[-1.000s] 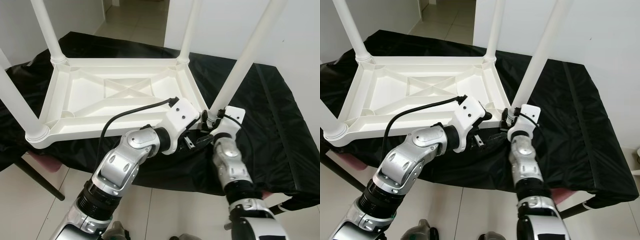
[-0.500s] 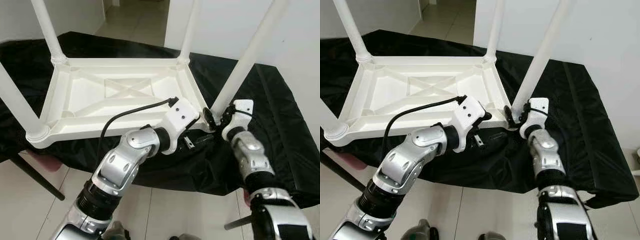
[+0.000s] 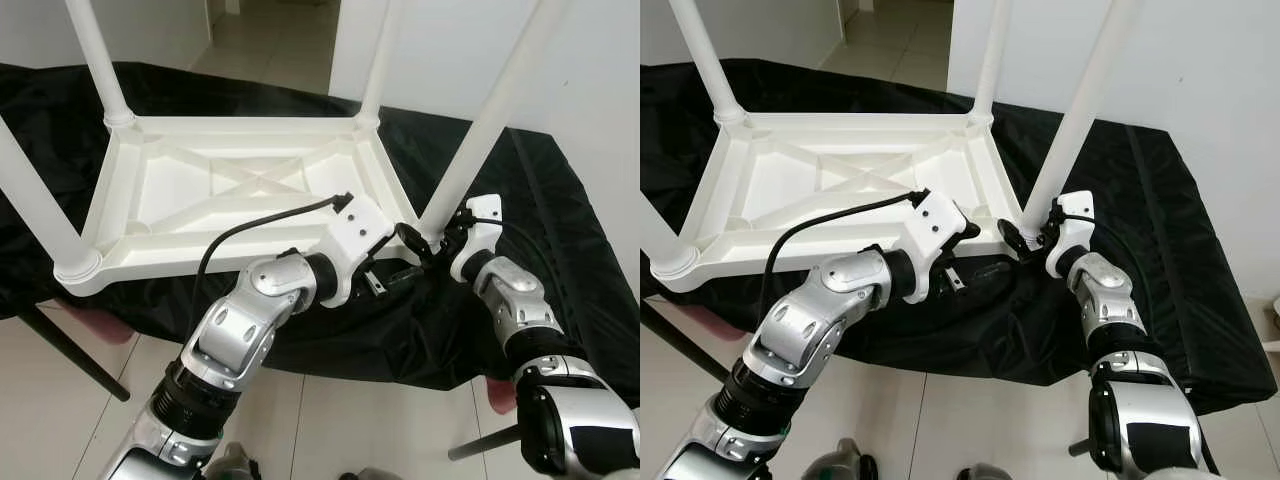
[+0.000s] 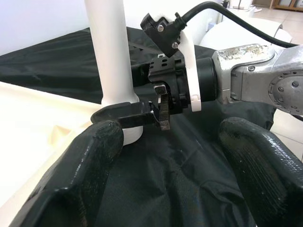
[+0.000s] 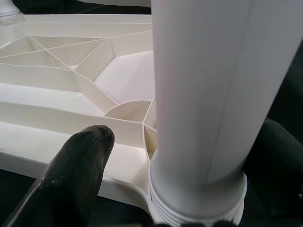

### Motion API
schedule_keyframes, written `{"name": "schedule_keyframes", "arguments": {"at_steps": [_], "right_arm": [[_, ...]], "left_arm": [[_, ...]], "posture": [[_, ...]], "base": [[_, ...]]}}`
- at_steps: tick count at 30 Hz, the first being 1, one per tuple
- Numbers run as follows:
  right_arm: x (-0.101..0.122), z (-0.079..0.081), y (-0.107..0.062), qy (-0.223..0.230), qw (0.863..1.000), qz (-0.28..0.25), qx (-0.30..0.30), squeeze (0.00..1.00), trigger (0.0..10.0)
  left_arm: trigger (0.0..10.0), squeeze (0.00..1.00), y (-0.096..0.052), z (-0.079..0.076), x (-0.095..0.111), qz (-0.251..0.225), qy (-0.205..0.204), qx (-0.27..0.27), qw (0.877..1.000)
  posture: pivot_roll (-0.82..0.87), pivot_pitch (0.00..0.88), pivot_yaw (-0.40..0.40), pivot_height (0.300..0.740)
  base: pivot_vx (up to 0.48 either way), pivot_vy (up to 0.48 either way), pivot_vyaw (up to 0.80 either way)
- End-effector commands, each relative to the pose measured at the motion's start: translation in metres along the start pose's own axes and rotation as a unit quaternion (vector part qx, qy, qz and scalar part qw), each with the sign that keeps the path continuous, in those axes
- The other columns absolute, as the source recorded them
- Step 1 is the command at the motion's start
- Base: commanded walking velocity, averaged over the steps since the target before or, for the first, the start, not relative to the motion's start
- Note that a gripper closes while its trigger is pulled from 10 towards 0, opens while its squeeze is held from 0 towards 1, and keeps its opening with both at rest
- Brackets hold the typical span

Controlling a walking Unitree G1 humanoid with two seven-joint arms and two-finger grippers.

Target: Building children table

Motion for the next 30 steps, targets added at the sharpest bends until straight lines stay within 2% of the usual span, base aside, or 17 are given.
{"name": "schedule_keyframes", "arguments": {"at_steps": [1, 8, 9, 11, 12, 13, 14, 30], "right_arm": [[-0.005, 0.002, -0.001, -0.002, 1.000, 0.011, 0.015, 0.00, 10.0], [-0.010, -0.006, -0.003, 0.002, 1.000, 0.023, 0.003, 0.00, 10.0], [-0.015, -0.009, -0.005, 0.013, 0.999, 0.035, -0.007, 0.00, 7.1], [-0.017, -0.010, -0.005, 0.016, 0.999, 0.038, -0.008, 0.00, 7.1], [-0.019, -0.010, -0.006, 0.022, 0.999, 0.041, -0.009, 0.00, 3.8], [-0.019, -0.010, -0.006, 0.022, 0.999, 0.041, -0.009, 0.00, 3.8], [-0.020, -0.009, -0.006, 0.027, 0.999, 0.043, -0.009, 0.00, 0.0], [-0.021, 0.003, -0.007, 0.045, 0.998, 0.023, 0.029, 0.00, 0.0]], "left_arm": [[10.0, 0.00, -0.001, 0.004, 0.000, 0.001, 0.002, 0.020, 1.000], [10.0, 0.00, -0.001, 0.004, 0.000, 0.002, 0.004, 0.018, 1.000], [10.0, 0.00, -0.001, 0.003, 0.000, 0.002, 0.004, 0.015, 1.000], [10.0, 0.00, -0.001, 0.003, 0.000, 0.003, 0.003, 0.014, 1.000], [10.0, 0.00, -0.001, 0.002, 0.000, 0.003, 0.004, 0.013, 1.000], [10.0, 0.00, -0.001, 0.002, 0.000, 0.003, 0.004, 0.013, 1.000], [10.0, 0.00, -0.001, 0.002, 0.000, 0.004, 0.003, 0.013, 1.000], [10.0, 0.00, 0.000, -0.001, -0.005, 0.011, -0.001, 0.006, 1.000]], "posture": [[0.07, 0.000, -0.052, 0.740], [0.07, 0.000, -0.052, 0.740], [0.06, 0.000, -0.043, 0.740], [0.06, 0.000, -0.043, 0.740], [0.06, 0.000, -0.042, 0.740], [0.06, 0.000, -0.042, 0.740], [0.06, 0.000, -0.041, 0.740], [0.06, 0.008, -0.051, 0.740]], "base": [[0.000, 0.000, 0.00], [0.000, 0.000, 0.00], [0.000, 0.000, 0.00], [0.000, 0.000, 0.00], [0.000, 0.000, 0.00], [0.000, 0.000, 0.00], [0.000, 0.000, 0.00], [0.000, 0.000, 0.00]]}}
Point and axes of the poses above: a point about 5 cm out from each wrist's last joint towards the gripper, its own y axis pointing out of the wrist towards the gripper, its own x axis along the axis of the wrist's last joint, z = x × y, the point moved 4 cm from there along y, pointing out of the wrist towards the gripper, and after that the axes turned 9 degrees about -y, right-handed, at the moved point
